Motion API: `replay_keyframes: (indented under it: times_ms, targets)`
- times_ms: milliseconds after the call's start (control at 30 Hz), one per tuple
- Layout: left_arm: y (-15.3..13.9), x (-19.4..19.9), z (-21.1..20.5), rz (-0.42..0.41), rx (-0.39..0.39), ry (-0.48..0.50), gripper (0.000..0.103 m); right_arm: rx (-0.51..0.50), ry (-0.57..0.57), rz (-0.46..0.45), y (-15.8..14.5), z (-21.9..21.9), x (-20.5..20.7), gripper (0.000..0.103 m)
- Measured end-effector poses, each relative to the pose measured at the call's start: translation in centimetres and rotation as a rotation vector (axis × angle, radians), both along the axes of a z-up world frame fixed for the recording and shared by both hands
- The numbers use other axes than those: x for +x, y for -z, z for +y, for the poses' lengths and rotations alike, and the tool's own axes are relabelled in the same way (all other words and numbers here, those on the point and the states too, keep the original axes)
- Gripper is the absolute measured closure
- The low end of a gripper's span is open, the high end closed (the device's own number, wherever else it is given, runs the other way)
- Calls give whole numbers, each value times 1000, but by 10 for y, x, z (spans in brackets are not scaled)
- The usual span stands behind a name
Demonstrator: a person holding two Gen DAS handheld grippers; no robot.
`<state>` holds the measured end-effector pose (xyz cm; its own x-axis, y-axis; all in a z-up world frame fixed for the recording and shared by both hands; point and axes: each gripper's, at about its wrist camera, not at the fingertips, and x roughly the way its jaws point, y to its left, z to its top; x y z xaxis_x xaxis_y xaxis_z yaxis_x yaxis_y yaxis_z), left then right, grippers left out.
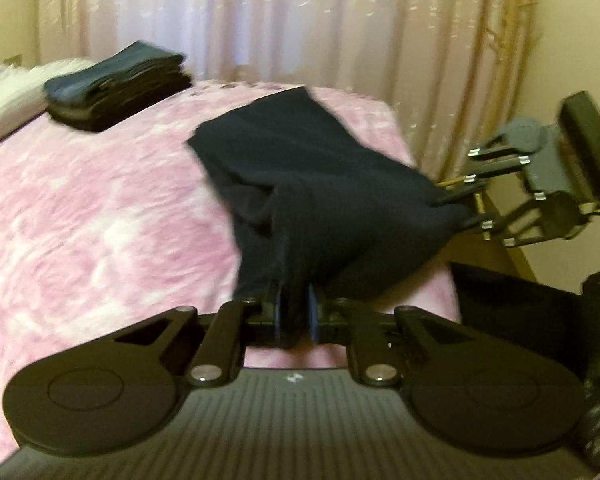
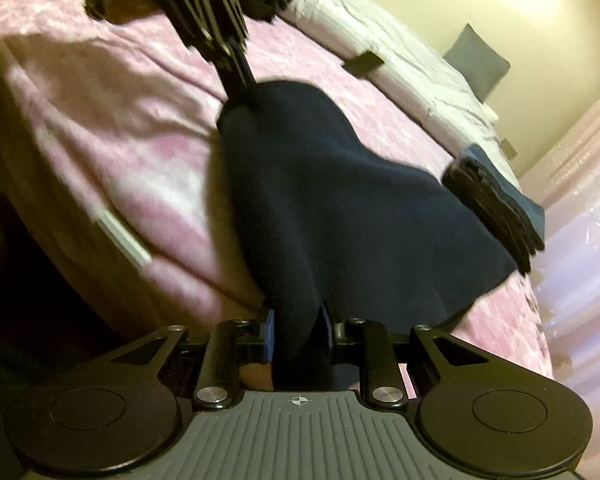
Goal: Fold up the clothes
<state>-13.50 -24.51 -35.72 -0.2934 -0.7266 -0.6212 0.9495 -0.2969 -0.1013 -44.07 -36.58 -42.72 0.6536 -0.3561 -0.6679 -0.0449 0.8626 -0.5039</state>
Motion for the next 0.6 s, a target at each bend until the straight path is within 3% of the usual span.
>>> replay_keyframes:
  times_ms: [100,133,233,333,467,600]
  targets:
    - [-2,4,3,-10,11,-12,91,6,-16,-5,-1,3,4,82]
    - [-4,5,7,-36,14,-38,102,6,-15,-3,0,3,3,82]
    - [-10,20,22,-94,26,-148,103,11,5,-5,3,-4,-5,81]
    - [-31,15,37,-107,-4,-170,103,9,13,-25,2,-3,-9,81]
    - [-53,-31,29,-104,-71,-61,99,-11,12,-27,4,1,-8,81]
    - [-44,-69,-7,-90,-76,35,98,-10,37,-28,3,-1,-10,81]
